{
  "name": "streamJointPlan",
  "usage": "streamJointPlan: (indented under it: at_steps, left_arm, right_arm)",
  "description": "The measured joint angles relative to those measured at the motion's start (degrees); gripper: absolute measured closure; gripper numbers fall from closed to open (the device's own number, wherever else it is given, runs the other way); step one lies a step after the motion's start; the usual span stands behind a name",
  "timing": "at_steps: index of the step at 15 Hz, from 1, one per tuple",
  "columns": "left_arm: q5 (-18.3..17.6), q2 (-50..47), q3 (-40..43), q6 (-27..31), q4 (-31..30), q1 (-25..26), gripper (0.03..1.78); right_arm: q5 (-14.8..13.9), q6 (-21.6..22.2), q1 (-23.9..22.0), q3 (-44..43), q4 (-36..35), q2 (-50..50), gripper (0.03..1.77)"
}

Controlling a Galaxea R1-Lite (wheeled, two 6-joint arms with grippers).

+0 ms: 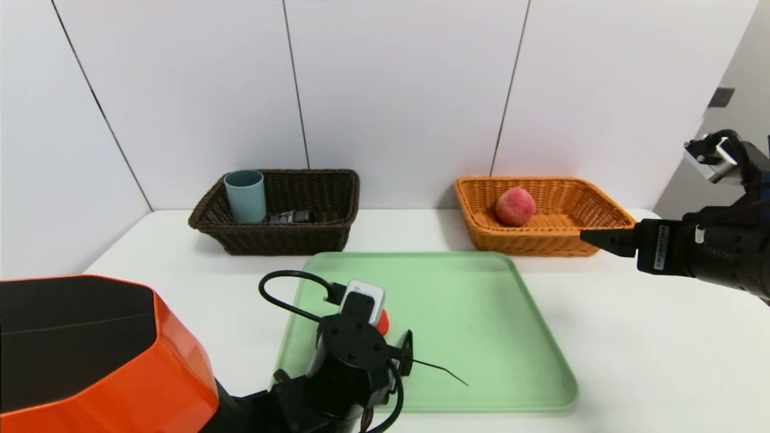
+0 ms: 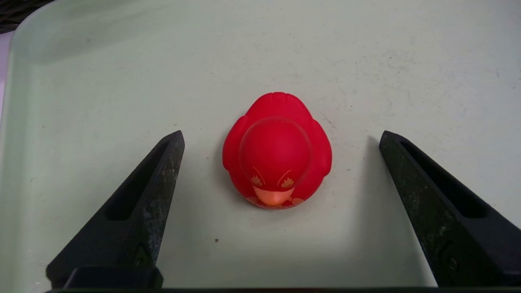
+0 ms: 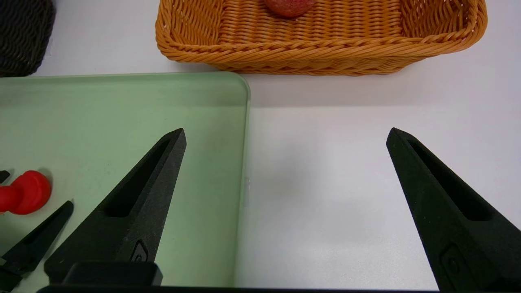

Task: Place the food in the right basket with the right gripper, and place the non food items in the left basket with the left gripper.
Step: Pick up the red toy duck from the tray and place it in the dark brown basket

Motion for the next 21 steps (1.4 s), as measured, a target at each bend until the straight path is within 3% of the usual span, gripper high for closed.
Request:
streamJointPlan:
  at_steps: [1,5,9,16,21]
  left_arm:
    - [0.00,0.06,-0.01,-0.01,-0.02,0.00,0.12]
    - [0.00,0.45,0.07,-0.01,-0.17,0.00,0.68]
    - [-0.02,0.55,0.07,0.44,-0.33,0.07,1.03]
    - [-0.09,-1.05,-2.68,3.28,0.83,0.11,1.08]
    - [-0.20,-4.99,-9.70,4.38,8.00,0.09,1.10]
  right_arm:
    - [0.02,0.00,0.00,0.02,0.00,-0.02,0.10]
    - [0.02,-0.13,0.00,0.05,-0.02,-0.20,0.10]
    - [0.04,-0.20,0.00,0.02,0.00,-0.28,0.10]
    - [0.52,-0.02,-0.02,0.46,0.00,-0.72,0.10]
    - [0.56,0.05,-0.06,1.49,-0.02,-1.60,0.10]
